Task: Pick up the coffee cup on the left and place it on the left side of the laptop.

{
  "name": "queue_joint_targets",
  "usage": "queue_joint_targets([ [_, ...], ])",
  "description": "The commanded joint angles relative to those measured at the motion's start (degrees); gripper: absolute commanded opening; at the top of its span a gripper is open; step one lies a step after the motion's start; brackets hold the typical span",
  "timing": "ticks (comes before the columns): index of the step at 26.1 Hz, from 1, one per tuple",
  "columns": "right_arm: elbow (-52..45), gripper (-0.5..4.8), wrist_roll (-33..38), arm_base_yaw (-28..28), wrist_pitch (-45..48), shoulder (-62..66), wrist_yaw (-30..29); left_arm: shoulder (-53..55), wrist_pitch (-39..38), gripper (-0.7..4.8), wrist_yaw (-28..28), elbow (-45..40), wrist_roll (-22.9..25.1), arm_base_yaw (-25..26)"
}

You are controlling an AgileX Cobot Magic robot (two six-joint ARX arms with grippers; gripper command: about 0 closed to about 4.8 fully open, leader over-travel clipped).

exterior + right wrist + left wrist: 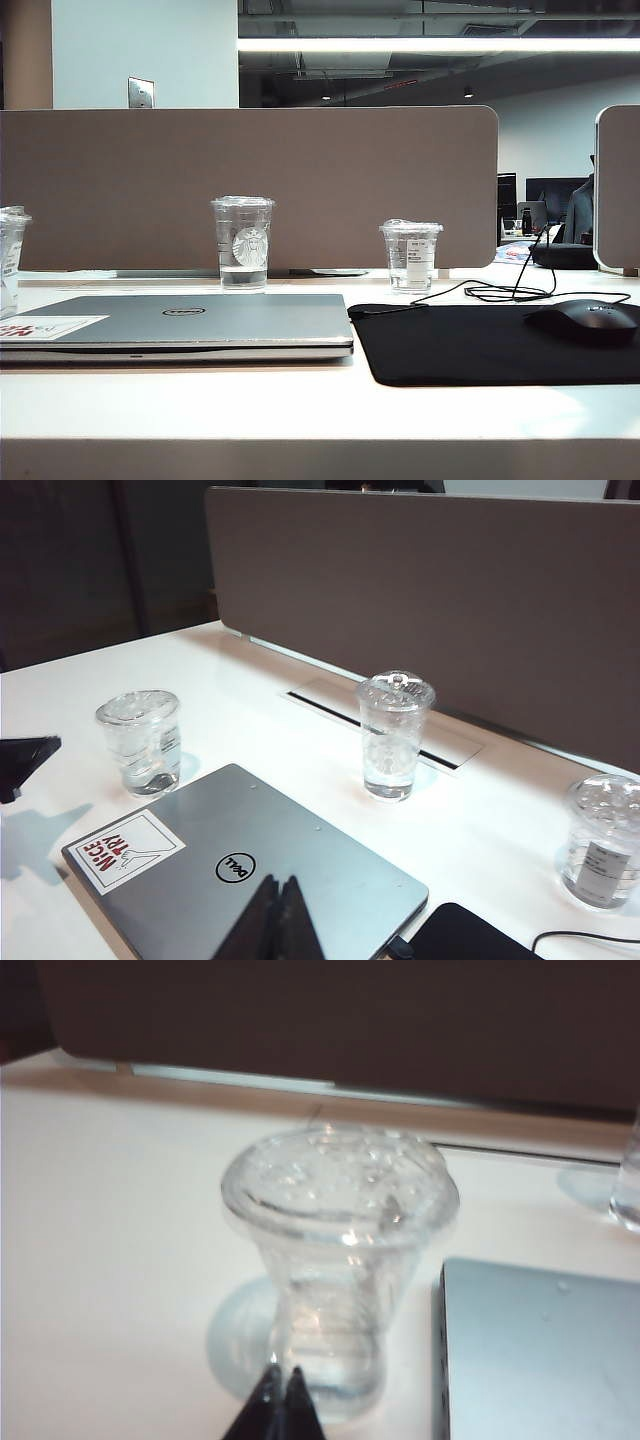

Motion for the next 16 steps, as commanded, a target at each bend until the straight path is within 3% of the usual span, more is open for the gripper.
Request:
queue_joint_targets([
  [1, 0.4, -0.02, 0.0, 0.0, -1.0, -1.2, 0.4, -4.8, -8.0, -0.06, 0.3, 0.3, 0.1, 0.0],
  [4, 0.4, -0.02, 0.0, 0.0, -3.0, -2.0, 0.4, -10.5, -14.0, -0.06, 0.4, 0.3, 0.1, 0.0],
  [6, 0.4, -0.02, 0.0, 0.0, -4.5, -2.2, 0.5, -17.5, -25.9, -0.06, 0.4, 1.7, 0.1, 0.0],
  [9, 0.4, -0.02, 0.1, 0.0, -4.4, -2.4, 0.8, -22.9, -36.1, -0.06, 0.4, 4.2, 0.0, 0.0],
  [16, 0.3, -0.02, 0.7, 0.0, -5.9, -5.2, 9.9, -36.5, -50.2, -0.06, 3.0, 7.3, -0.3, -0.6],
])
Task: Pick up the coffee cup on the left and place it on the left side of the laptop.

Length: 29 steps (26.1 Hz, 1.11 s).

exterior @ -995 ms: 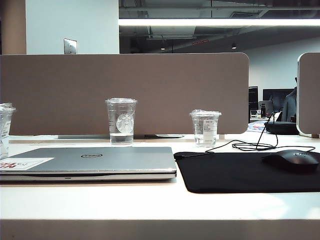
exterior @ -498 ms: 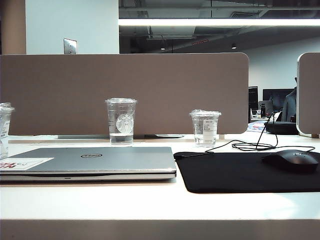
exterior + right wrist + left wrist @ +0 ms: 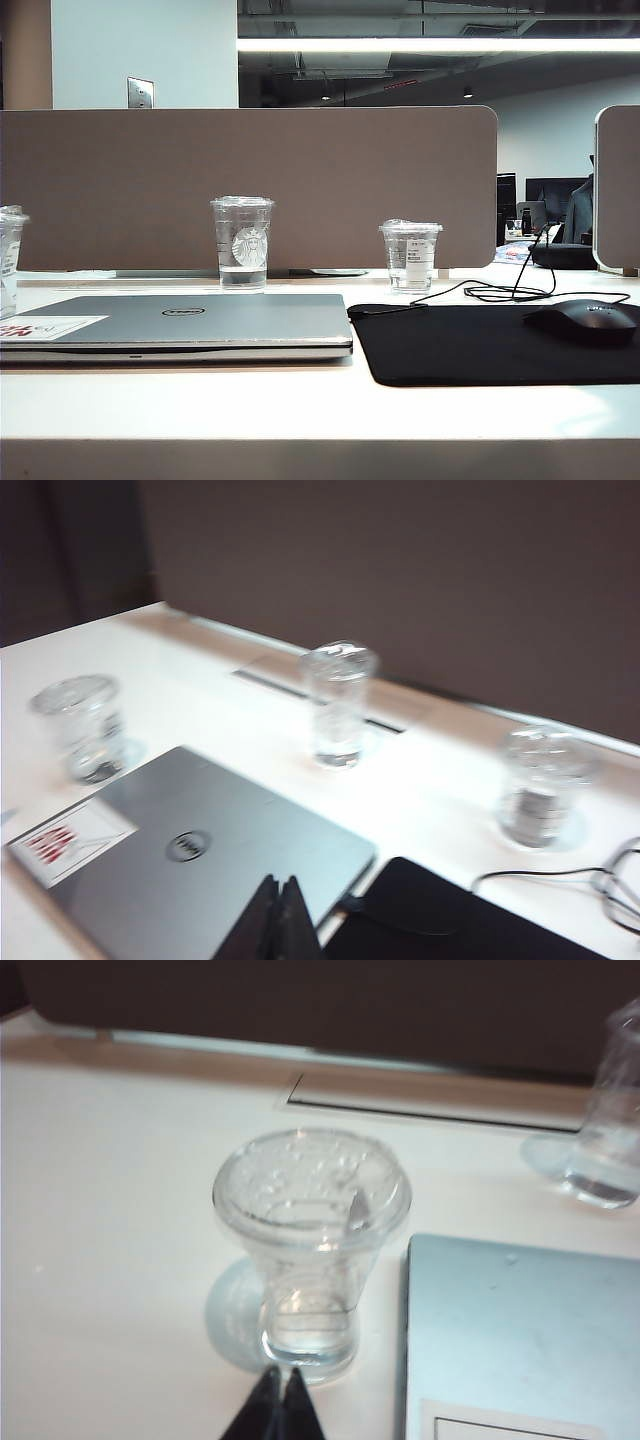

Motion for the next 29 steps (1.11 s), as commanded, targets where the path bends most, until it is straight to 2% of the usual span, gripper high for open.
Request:
queue_joint_targets([
  [1, 0.2, -0.02, 0.2, 0.0, 0.5, -2.4, 4.2, -7.1, -9.6, -0.06, 0.4, 0.5, -0.7, -1.6],
  [6, 0.1, -0.02, -0.3, 0.0, 0.2, -5.5, 6.8, -15.8, -18.4, -0.06, -2.6, 0.5, -1.4, -5.1],
  [16, -0.7, -0.02, -2.6, 0.0, -4.9, -10.1, 8.0, -28.4, -28.4, -0.06, -1.4, 0.5, -1.2, -8.0],
  [19, -2.8, -0.02, -2.6, 0.0, -4.5, -12.1, 8.0, -30.4, -29.2, -0.06, 2.1, 0.4, 0.3, -8.1],
  [29, -14.8, -0.02, -2.5, -0.1, -4.2, -25.8, 11.3, -37.5, -32.6, -0.06, 1.7, -0.5, 0.5, -8.1],
])
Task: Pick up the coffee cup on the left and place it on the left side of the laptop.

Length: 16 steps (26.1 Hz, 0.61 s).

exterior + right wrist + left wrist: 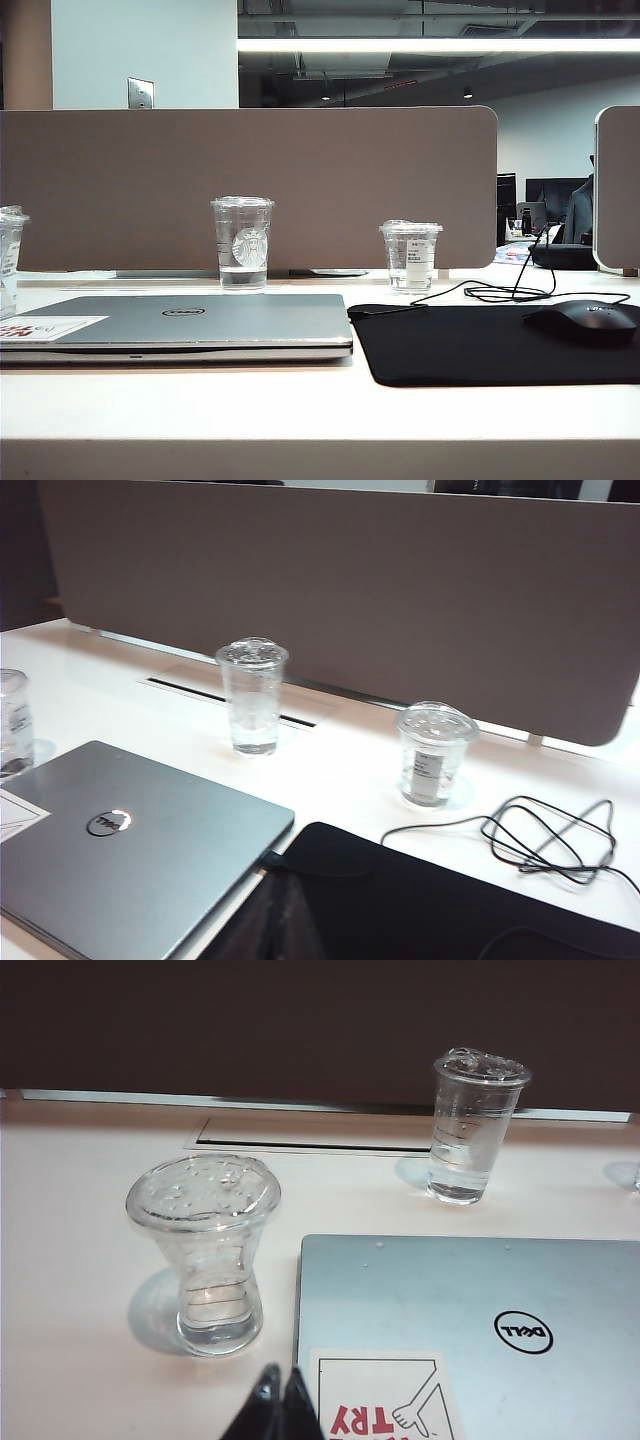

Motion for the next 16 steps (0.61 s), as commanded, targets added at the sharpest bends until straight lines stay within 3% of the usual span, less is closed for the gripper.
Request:
queue_joint_targets([
  [1, -1.9, -0.01, -0.1, 0.0, 1.3, -3.3, 1.6, -0.6, -0.6, -0.06, -0.1, -0.3, 0.2, 0.0],
  [16, -2.8, -0.01, -0.1, 0.0, -0.3, -5.9, 1.5, -0.9, 7.0, -0.06, 1.5, -4.2, -0.3, 0.0],
])
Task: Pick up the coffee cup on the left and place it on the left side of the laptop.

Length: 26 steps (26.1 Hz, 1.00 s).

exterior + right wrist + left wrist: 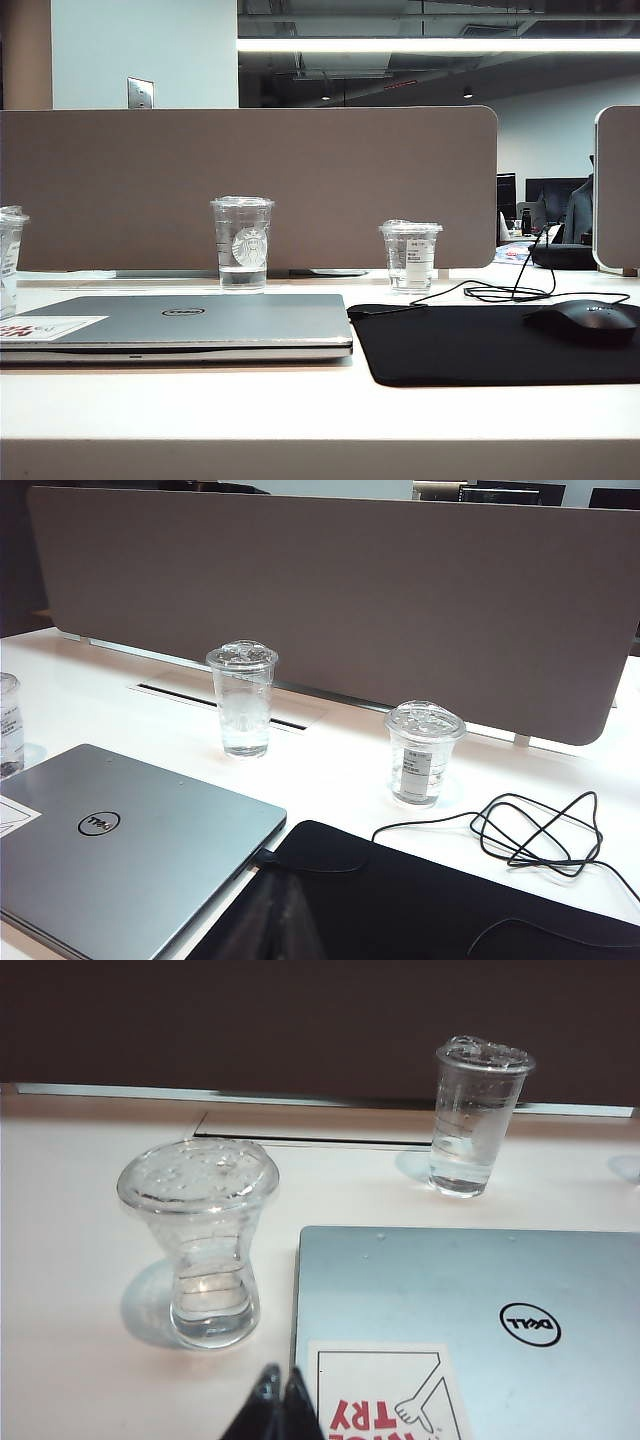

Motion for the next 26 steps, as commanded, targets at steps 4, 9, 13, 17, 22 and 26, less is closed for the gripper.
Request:
queue_joint_targets([
  [4, 0.3, -0.01, -0.1, 0.0, 1.0, 0.1, 0.2, 0.0, 3.3, -0.06, 2.8, -0.2, -0.2, 0.0],
  [9, 0.3, -0.01, -0.1, 0.0, 1.0, 0.1, 0.2, 0.0, 4.9, -0.06, 2.8, -0.5, -0.3, 0.0],
  [13, 0.3, -0.01, -0.1, 0.0, 1.0, 0.1, 0.2, -0.7, 5.3, -0.06, 2.8, -0.9, -0.2, 0.0],
  [17, 0.3, -0.01, -0.1, 0.0, 0.9, 0.0, 0.2, -1.5, 4.0, -0.06, 2.8, -1.9, -0.2, 0.5],
  [22, 0.3, -0.01, -0.1, 0.0, 0.8, -0.5, 0.2, -1.5, 6.8, -0.06, 4.3, -4.5, -0.1, 0.7],
  [26, 0.3, -0.01, -0.1, -0.1, 0.8, -0.7, 0.2, -1.5, 8.4, -0.06, 4.3, -5.9, 0.6, 0.8],
])
